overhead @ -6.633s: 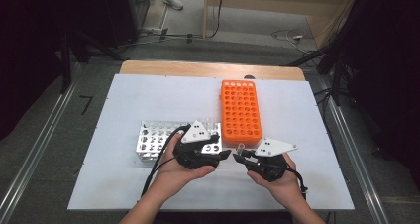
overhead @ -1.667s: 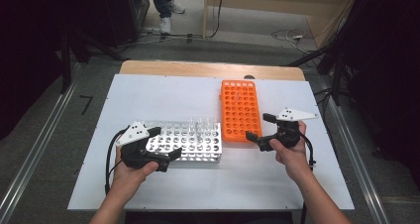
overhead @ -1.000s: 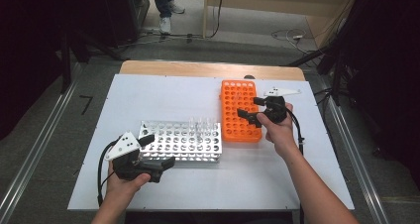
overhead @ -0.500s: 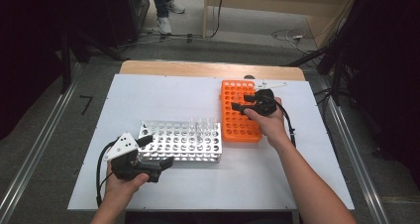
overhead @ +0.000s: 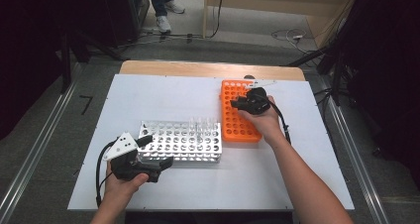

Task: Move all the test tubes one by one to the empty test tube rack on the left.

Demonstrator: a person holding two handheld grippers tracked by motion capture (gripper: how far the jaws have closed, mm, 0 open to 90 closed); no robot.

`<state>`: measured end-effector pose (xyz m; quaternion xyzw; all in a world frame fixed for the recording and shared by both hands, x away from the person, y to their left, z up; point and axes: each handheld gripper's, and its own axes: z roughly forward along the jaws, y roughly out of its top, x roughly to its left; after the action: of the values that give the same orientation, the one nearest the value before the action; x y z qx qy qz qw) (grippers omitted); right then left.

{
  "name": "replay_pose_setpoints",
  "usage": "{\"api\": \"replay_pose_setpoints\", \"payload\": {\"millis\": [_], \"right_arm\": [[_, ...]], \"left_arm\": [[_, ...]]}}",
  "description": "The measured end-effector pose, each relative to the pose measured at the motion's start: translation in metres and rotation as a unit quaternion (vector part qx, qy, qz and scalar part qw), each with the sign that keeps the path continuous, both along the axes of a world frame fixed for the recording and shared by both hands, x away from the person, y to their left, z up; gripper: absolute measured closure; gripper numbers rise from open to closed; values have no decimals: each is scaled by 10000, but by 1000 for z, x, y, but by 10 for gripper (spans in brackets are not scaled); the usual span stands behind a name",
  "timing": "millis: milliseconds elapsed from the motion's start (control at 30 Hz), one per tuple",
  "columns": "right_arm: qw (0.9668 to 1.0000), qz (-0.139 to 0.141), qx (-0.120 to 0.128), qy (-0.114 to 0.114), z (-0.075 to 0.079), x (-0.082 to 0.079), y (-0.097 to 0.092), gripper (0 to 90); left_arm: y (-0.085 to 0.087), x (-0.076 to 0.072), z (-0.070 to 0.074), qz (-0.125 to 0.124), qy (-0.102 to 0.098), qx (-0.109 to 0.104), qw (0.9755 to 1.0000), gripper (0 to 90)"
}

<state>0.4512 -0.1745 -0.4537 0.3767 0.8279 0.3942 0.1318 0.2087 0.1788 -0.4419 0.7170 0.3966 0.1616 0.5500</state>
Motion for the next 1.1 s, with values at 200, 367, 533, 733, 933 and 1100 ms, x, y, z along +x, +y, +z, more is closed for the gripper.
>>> {"api": "replay_pose_setpoints", "payload": {"millis": [200, 367, 533, 733, 933, 1100], "right_arm": [[9996, -75, -251, -63, -1, 0, 6, 704], [9992, -229, -289, -132, -1, 0, 8, 737], [9994, -271, -133, -153, 0, 0, 5, 741], [9990, -289, 15, -326, 7, -4, 1, 741], [9982, -269, 229, -486, 20, -13, -10, 741], [9978, -236, 406, -472, 28, -22, -22, 741]], "left_arm": [[0, 0, 0, 9, 13, 9, 10000, 0], [0, 0, 0, 7, 12, 9, 10000, 0], [1, 0, 0, 26, 6, 8, 10000, 0], [1, 0, 0, 39, -10, 15, 10000, 0], [-3, 1, 0, 0, -17, 31, 10000, 0], [-5, 1, 0, -28, -6, 74, 10000, 0]]}}
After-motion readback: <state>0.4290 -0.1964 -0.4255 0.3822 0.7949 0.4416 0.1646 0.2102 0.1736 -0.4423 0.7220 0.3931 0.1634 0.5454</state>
